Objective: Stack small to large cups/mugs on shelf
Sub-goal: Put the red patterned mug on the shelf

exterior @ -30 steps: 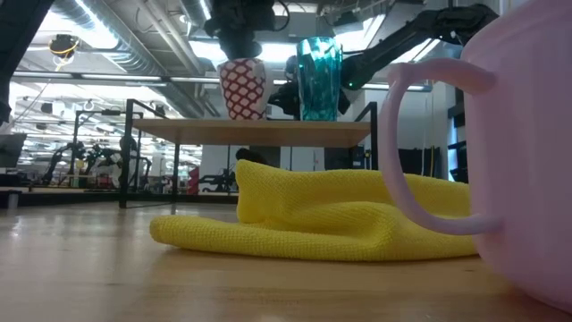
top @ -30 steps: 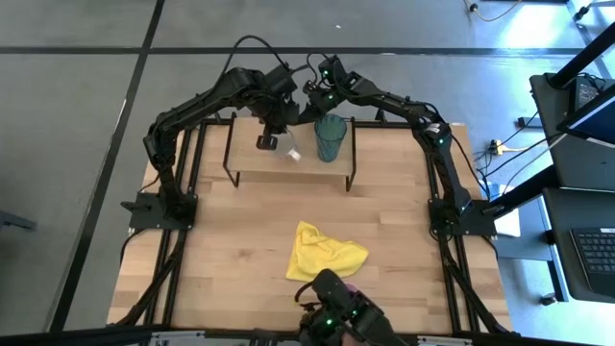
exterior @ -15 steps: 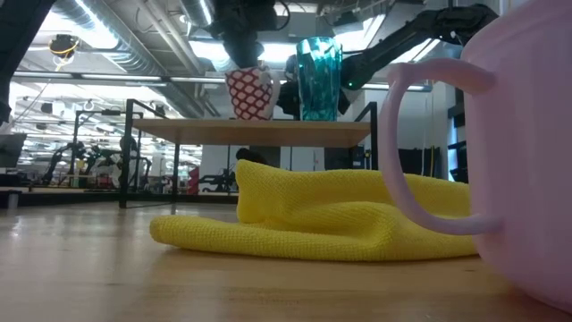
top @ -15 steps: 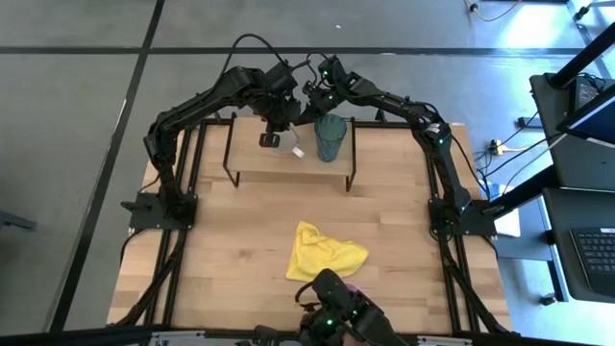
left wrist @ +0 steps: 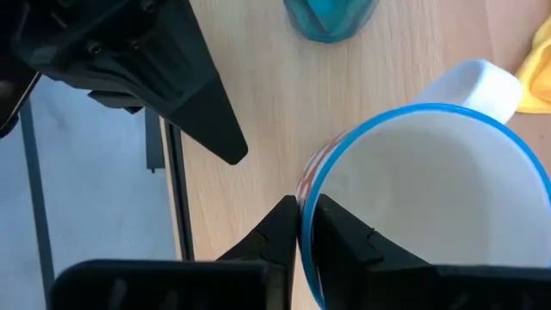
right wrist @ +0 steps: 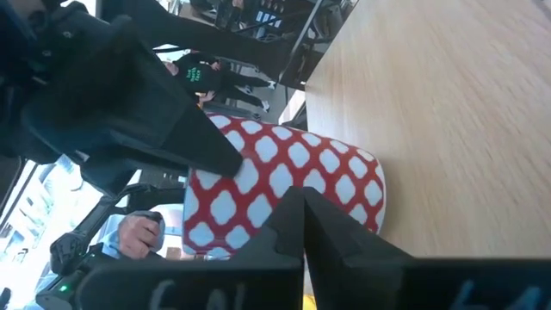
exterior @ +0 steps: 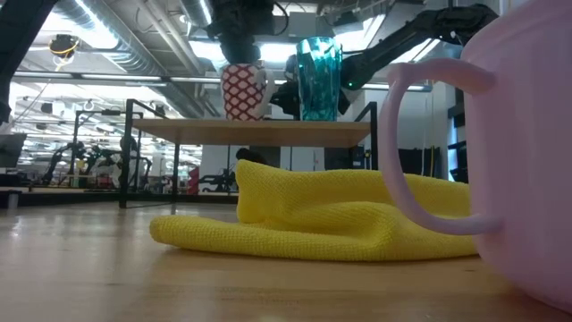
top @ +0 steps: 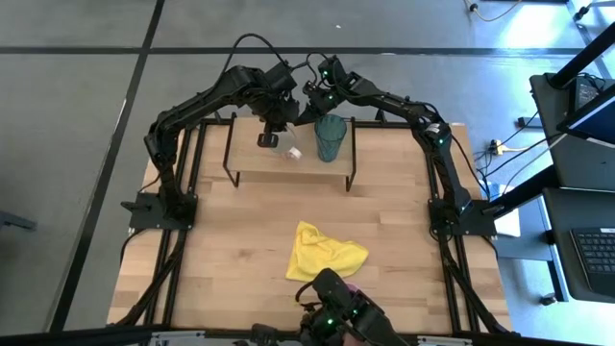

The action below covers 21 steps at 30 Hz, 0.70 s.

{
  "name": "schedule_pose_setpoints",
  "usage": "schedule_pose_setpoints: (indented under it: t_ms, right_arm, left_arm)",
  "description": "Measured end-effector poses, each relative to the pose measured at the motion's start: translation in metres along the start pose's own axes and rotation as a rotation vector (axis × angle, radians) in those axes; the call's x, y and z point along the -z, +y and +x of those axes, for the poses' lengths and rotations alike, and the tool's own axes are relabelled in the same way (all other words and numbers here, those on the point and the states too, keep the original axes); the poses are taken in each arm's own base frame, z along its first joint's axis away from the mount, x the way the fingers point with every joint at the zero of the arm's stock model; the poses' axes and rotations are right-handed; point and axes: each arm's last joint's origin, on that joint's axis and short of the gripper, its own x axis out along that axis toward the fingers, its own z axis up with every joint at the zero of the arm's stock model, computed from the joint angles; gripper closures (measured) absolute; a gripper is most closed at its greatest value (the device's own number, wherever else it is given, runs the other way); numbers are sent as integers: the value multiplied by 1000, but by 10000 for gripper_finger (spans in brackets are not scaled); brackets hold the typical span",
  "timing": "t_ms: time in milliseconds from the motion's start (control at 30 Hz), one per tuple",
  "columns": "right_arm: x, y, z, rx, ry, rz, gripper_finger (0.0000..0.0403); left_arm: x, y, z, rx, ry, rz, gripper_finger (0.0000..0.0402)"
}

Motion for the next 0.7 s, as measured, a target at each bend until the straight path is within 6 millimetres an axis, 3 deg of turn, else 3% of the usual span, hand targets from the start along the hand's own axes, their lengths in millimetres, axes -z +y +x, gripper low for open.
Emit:
schedule_pose_setpoints:
  t_ms: [700]
  right_arm:
    - [0,0,0,-17,12,-16,400]
  left_arm:
    - [1,5,-1,-36,-6,-7,341]
